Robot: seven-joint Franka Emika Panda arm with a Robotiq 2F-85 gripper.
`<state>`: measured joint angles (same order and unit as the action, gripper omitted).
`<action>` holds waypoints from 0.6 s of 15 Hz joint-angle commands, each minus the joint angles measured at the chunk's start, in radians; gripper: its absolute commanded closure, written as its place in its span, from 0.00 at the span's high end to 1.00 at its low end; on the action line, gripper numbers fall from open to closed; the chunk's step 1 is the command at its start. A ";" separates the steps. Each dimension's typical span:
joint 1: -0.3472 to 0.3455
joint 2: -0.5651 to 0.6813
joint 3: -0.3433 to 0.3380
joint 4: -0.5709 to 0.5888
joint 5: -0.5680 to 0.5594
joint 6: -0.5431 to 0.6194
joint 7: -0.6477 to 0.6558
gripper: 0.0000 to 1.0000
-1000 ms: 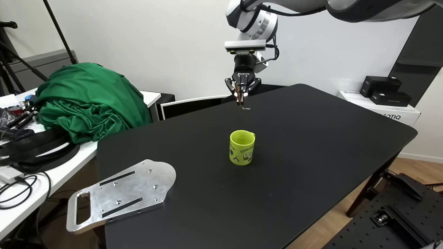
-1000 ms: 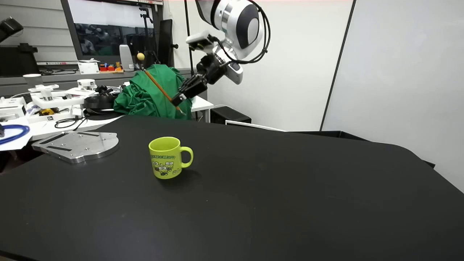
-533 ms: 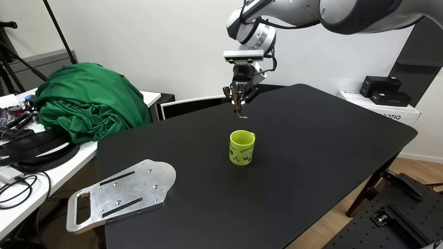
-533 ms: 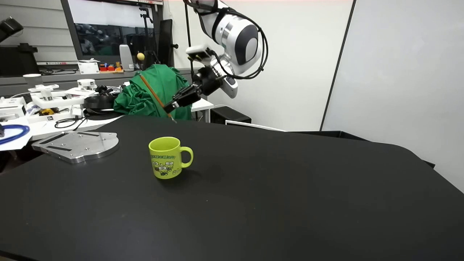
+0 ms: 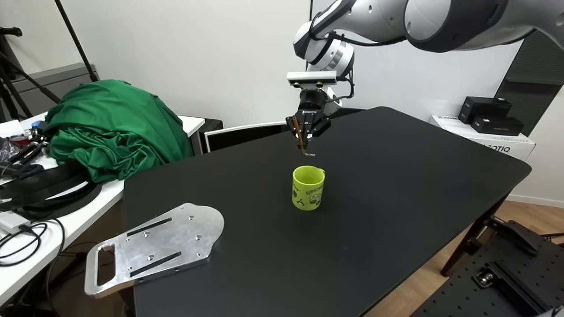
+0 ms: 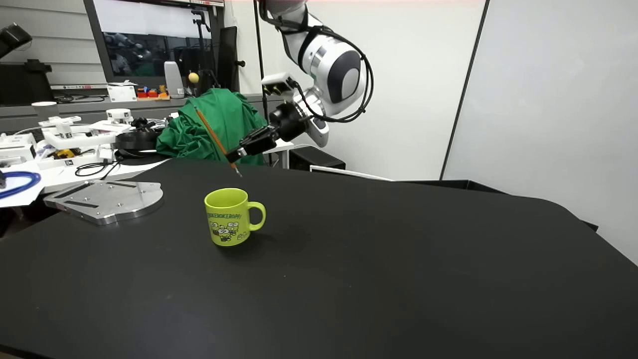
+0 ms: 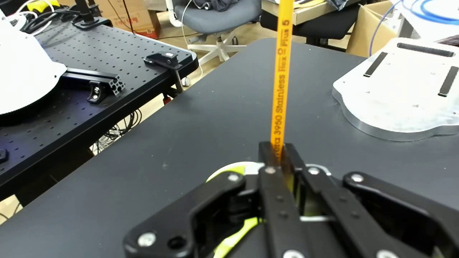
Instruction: Place orange object on the table into the green mug
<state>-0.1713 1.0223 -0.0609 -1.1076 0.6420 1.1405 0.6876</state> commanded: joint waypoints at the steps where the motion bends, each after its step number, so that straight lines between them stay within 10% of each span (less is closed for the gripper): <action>1: -0.014 0.013 -0.006 -0.001 0.039 -0.020 0.059 0.02; 9: -0.014 0.018 -0.021 -0.046 0.052 -0.015 0.065 0.02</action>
<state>-0.1800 1.0449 -0.0766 -1.1410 0.6704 1.1405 0.7099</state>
